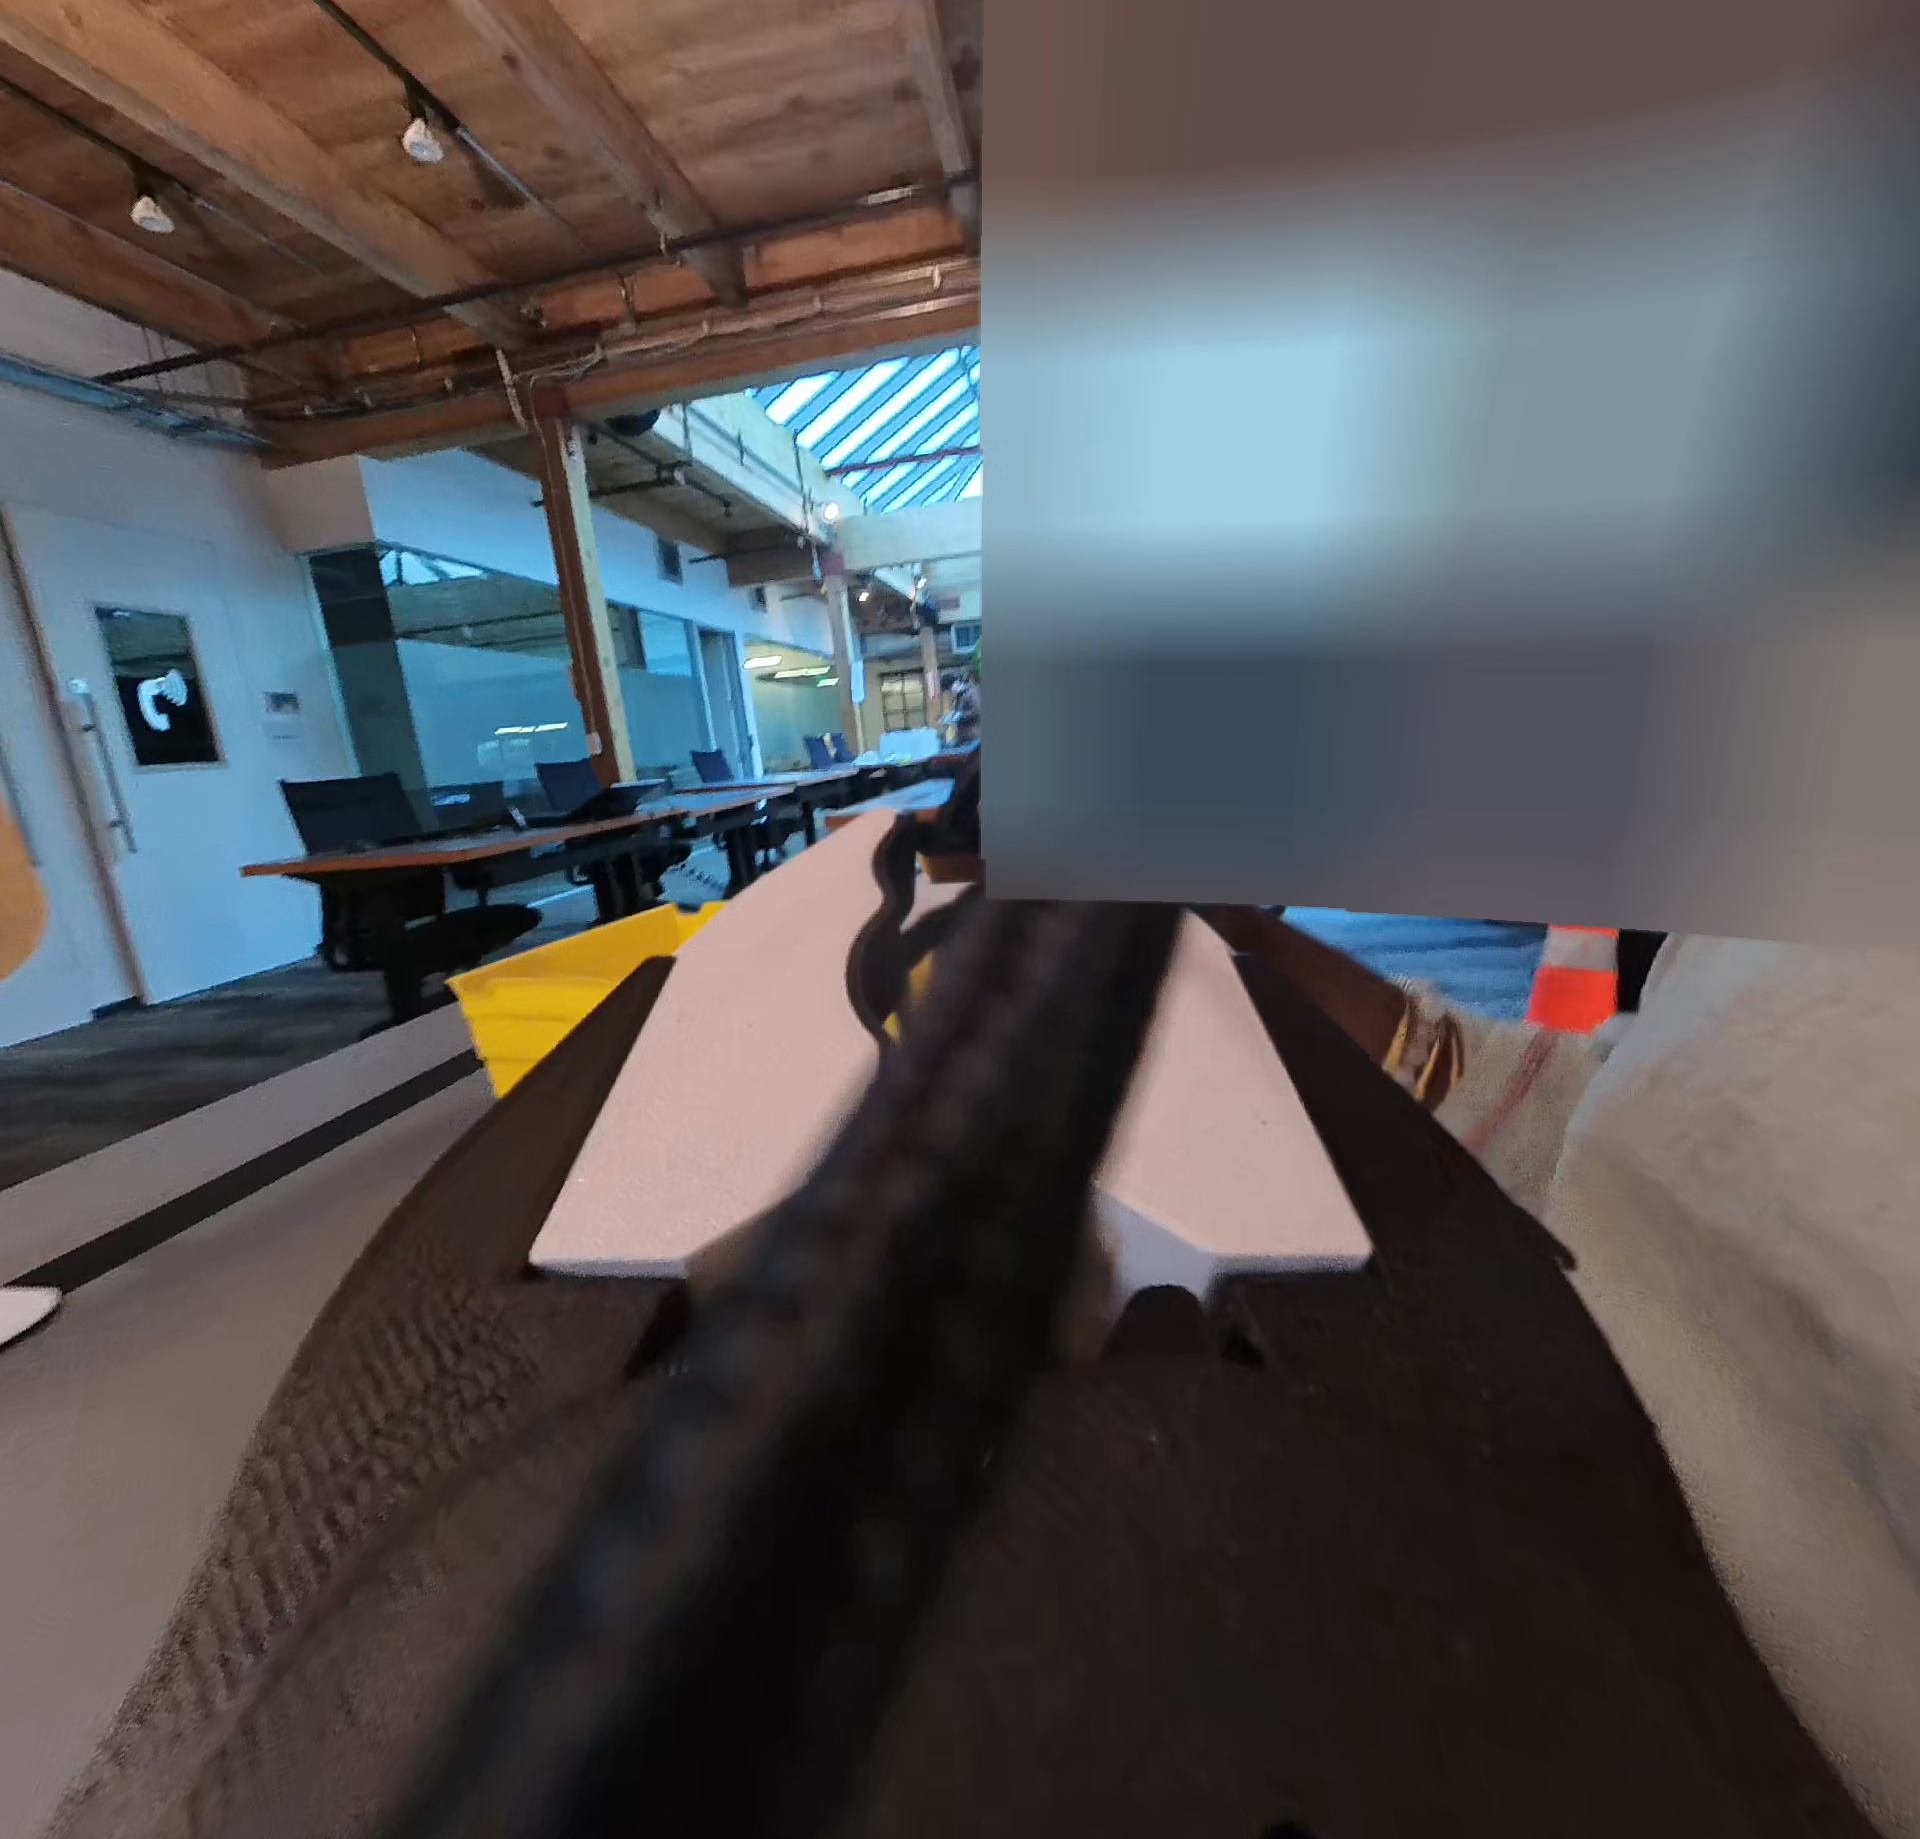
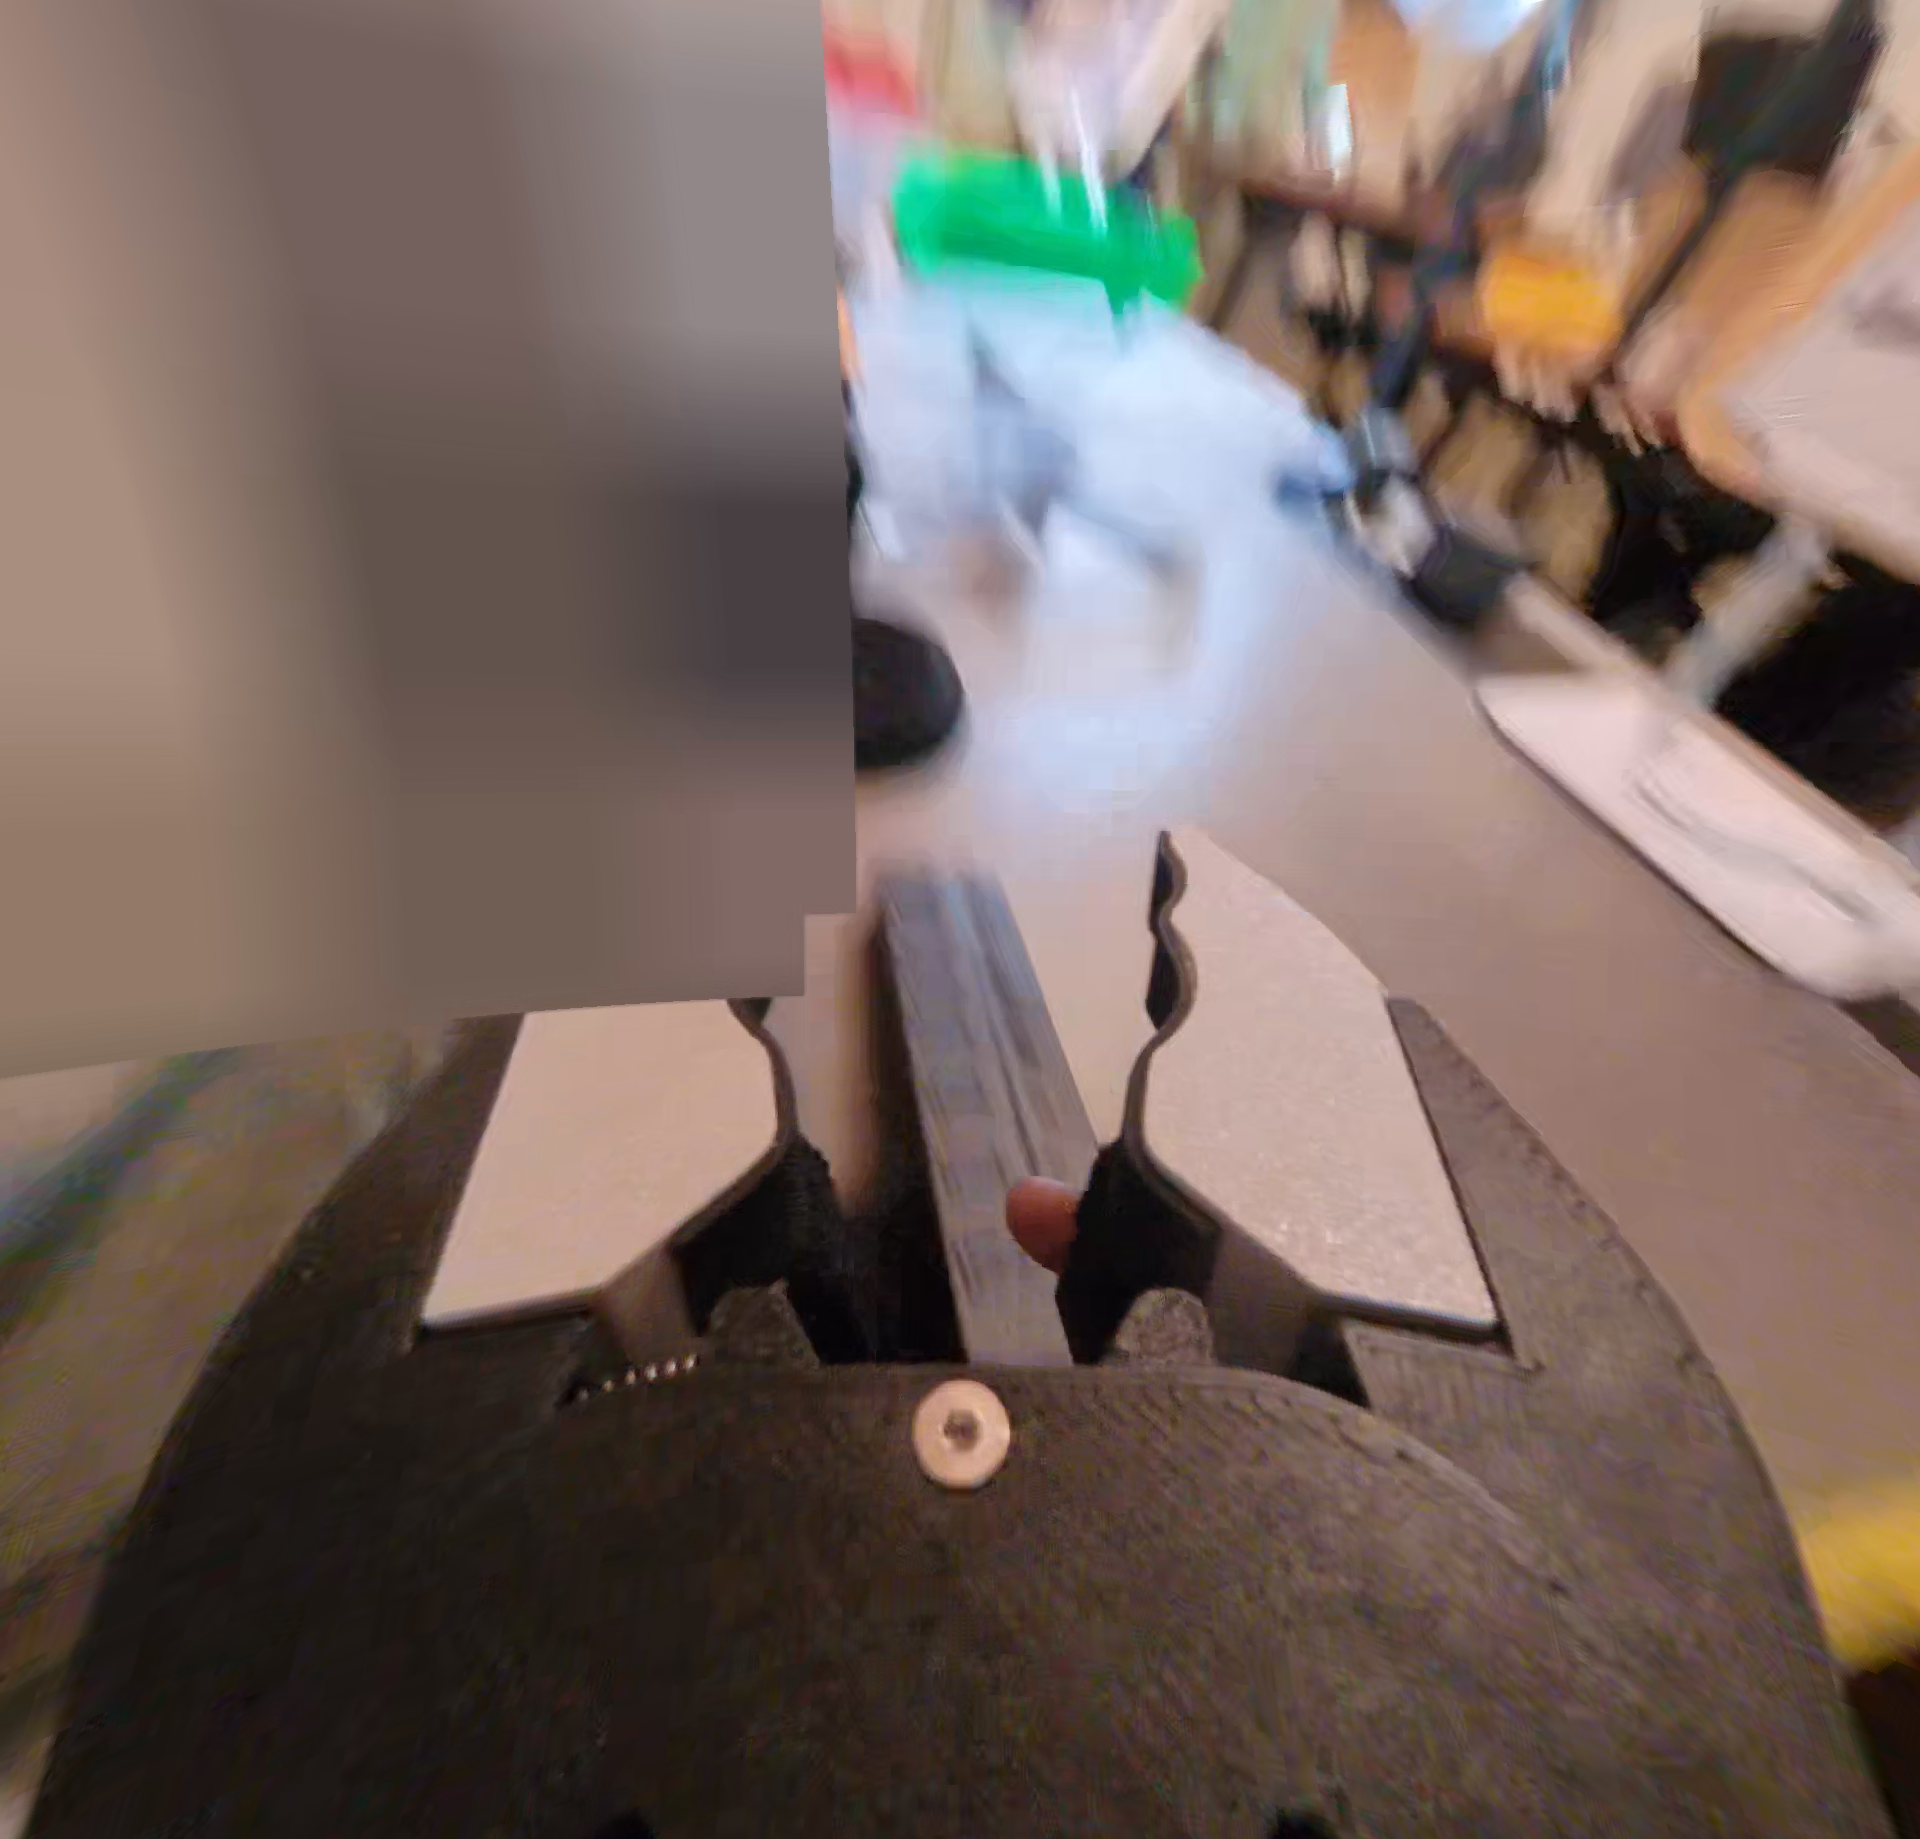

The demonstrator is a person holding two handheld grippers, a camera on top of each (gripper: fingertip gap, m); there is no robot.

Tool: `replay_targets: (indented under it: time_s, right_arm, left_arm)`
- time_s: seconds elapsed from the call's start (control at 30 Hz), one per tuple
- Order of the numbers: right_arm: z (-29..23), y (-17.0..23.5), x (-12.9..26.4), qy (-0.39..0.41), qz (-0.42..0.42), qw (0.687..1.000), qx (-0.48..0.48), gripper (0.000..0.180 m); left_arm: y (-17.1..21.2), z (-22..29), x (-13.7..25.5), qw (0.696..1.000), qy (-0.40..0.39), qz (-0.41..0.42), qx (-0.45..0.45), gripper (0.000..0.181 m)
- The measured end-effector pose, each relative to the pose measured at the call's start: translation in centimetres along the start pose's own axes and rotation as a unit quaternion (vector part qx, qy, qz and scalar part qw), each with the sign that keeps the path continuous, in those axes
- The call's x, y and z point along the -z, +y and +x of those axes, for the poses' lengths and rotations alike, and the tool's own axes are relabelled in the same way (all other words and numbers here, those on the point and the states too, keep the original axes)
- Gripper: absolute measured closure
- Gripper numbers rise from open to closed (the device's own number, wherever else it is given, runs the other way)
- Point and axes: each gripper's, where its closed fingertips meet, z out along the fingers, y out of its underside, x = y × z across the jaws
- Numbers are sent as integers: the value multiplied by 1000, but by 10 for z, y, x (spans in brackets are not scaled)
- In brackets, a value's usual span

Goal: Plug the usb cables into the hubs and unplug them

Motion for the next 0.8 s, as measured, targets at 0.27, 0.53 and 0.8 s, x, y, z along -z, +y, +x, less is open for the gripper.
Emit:
replay_targets:
  time_s: [0.27,0.53,0.8]
  right_arm:
    - [15,91,48,25,-95,994,-56,112]
    - [16,114,23,-7,-152,987,-56,110]
    - [14,75,15,4,-83,996,9,126]
  left_arm:
    - [3,3,6,1000,23,-2,-18,164]
    - [19,6,3,998,34,-42,-28,165]
    - [18,1,7,998,27,-40,-32,164]
